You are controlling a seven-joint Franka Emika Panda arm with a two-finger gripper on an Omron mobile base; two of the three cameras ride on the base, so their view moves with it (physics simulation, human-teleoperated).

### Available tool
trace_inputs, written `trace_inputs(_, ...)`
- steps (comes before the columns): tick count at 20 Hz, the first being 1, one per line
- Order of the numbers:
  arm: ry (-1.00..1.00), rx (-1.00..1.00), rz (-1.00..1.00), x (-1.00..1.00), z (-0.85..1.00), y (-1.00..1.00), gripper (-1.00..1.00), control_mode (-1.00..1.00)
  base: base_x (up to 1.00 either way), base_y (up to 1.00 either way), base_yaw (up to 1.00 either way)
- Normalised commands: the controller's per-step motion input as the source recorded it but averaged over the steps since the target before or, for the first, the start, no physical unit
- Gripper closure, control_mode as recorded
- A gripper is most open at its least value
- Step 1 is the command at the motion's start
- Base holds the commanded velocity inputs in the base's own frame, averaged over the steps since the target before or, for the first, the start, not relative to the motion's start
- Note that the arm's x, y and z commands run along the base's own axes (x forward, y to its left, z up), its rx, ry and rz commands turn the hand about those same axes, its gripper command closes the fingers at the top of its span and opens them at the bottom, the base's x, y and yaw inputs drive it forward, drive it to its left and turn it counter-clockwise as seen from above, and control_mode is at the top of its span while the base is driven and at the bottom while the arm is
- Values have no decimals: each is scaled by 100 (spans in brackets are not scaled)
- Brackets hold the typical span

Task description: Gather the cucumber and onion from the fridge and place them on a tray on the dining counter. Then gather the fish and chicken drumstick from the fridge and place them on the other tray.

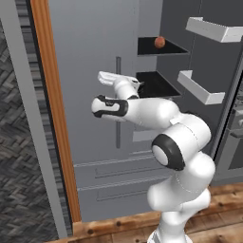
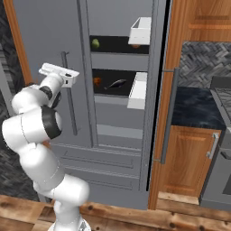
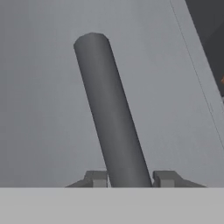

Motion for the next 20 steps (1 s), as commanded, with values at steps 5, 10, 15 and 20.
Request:
trace_inputs(5,-9,0,15,-97,13,20,100,-100,0,0,0)
trace_inputs(10,-7,0,14,-100,27,37,100,-100,0,0,0)
trace_inputs(15,-5,-1,14,-88,30,42,-100,-100,0,0,0)
trace_inputs(20,-15,0,5,-86,48,-10,-100,-100,0,0,0)
